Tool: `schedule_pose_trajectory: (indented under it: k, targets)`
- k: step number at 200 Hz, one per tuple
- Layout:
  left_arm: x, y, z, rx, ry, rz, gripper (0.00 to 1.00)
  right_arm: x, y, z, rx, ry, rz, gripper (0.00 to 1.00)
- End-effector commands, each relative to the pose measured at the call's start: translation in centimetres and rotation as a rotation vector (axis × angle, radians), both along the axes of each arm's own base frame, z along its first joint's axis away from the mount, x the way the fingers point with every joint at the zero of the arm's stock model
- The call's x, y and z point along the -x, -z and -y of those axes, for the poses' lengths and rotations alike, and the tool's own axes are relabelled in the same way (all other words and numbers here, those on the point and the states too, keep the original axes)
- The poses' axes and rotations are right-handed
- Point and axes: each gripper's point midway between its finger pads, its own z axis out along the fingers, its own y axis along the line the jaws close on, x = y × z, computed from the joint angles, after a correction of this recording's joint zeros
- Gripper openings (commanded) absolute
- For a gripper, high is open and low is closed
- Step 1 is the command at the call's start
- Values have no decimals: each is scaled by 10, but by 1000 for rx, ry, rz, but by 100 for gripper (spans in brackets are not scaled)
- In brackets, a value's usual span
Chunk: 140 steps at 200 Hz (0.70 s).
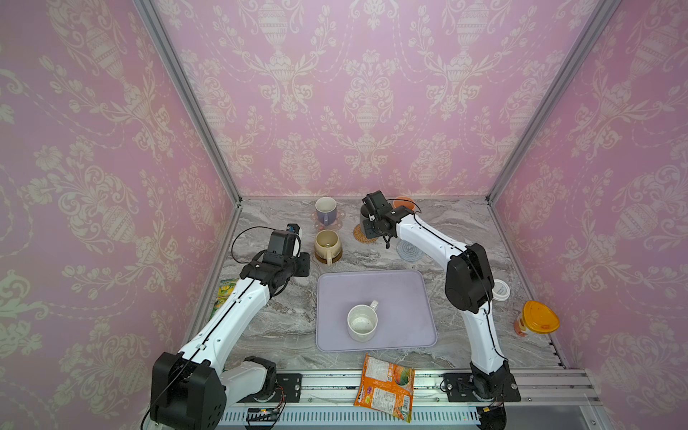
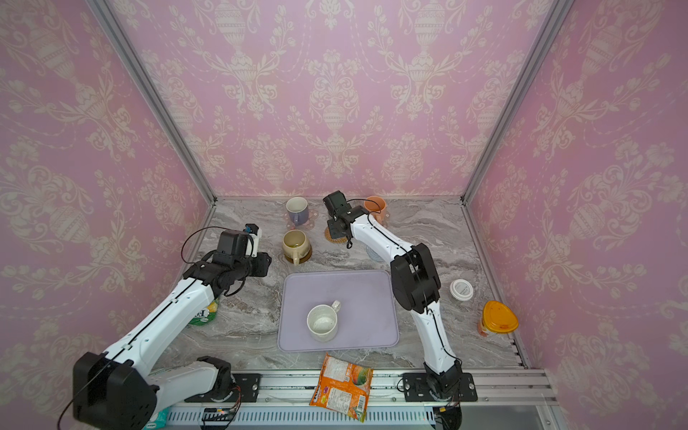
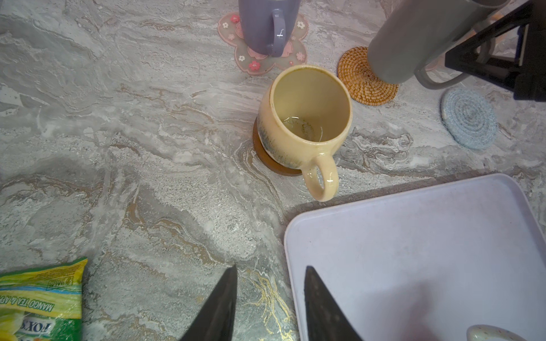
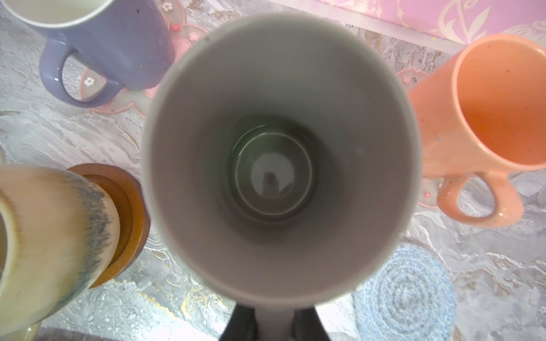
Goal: Place cups on coasters
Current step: Place the cup on the coaster.
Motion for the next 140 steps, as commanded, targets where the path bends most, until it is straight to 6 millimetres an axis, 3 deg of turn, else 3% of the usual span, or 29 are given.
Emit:
schedule_pose_trajectory:
  k: [1,140]
  targets:
    - [-8,-11,1,32,-8,17,41,-21,-37,-11,-80,27,114,0]
    - [-18,6,0,51,-15,-23,41,-27,-16,-14,-63,29,80,0]
